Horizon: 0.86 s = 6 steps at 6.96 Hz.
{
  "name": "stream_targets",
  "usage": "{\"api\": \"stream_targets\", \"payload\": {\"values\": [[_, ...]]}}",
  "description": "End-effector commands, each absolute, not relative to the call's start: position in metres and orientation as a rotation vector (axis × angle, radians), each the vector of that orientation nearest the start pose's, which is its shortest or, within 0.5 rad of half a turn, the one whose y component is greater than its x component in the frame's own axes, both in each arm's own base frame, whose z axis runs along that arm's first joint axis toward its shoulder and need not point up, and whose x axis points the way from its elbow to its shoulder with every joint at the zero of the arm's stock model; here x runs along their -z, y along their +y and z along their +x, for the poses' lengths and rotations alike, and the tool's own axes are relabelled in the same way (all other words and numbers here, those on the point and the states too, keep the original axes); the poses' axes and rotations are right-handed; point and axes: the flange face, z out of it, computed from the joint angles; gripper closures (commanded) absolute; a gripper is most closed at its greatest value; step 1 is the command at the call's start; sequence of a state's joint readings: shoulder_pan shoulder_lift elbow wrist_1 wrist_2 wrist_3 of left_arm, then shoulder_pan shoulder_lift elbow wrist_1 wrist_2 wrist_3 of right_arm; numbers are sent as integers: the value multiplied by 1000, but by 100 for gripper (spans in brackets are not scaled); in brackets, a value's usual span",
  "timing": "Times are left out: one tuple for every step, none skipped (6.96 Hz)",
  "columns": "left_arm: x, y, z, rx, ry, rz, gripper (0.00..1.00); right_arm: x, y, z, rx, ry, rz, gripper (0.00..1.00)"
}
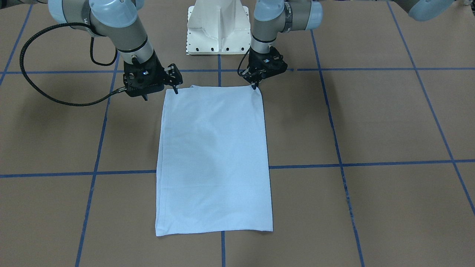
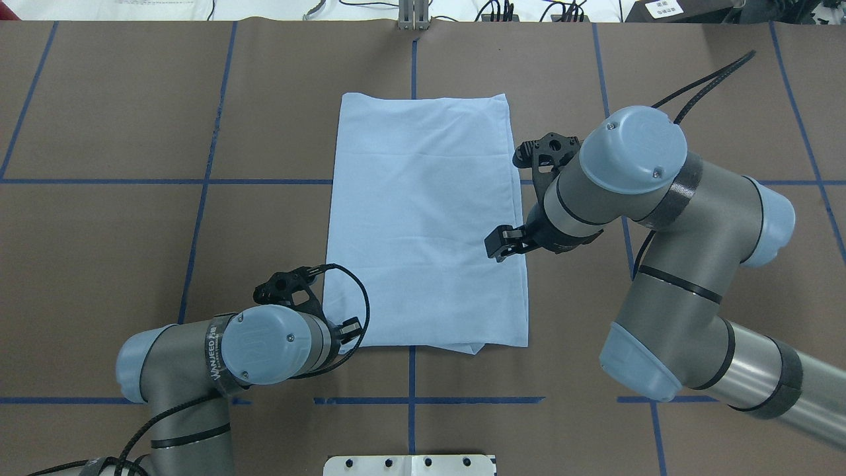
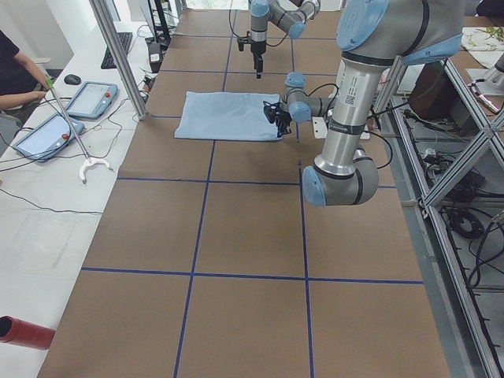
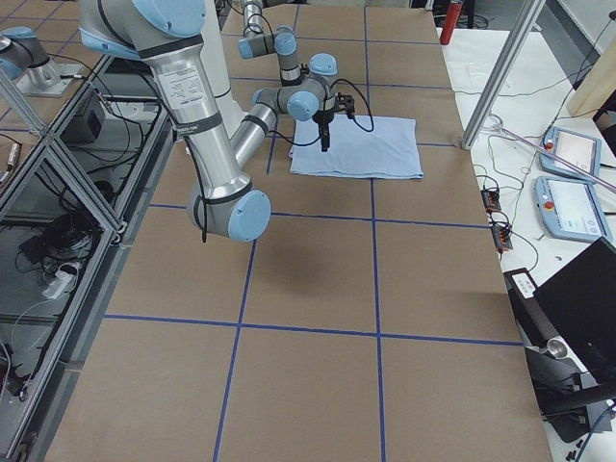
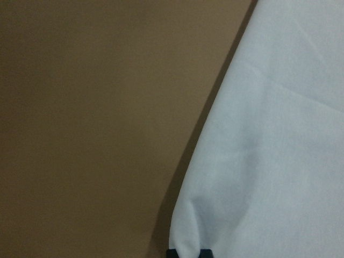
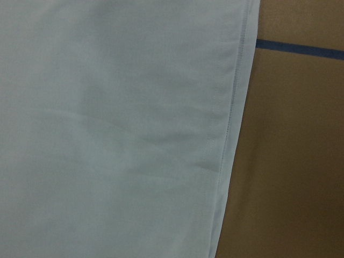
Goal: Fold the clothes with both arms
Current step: 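Lower the right gripper to the shirt's near corner beside the left gripper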
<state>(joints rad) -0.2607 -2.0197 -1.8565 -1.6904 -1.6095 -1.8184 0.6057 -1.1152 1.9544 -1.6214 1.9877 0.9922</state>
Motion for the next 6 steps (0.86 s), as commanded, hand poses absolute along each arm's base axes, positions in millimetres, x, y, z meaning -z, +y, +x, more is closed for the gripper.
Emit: {"api": "stream_targets", "payload": {"values": [[-268,-285,556,420,873,-13,100,-244,-406,-427,89,-872,81,0],[-261,-283,551,412,888,-11,100,-241,-383,-446,-20,-883,-4,0],[-258,-282,551,408,894,-12,100,-237,-360,-466,-160,-905,-77,0],[-257,-282,551,407,897,-14,100,-237,-341,-482,-355,-910,-112,0],[-257,-281,551,405,897,-14,100,-244,-303,-514,-497,-880,-115,0],[-256,-280,552,403,899,-16,100,-250,-282,-531,-556,-867,-79,0]]}}
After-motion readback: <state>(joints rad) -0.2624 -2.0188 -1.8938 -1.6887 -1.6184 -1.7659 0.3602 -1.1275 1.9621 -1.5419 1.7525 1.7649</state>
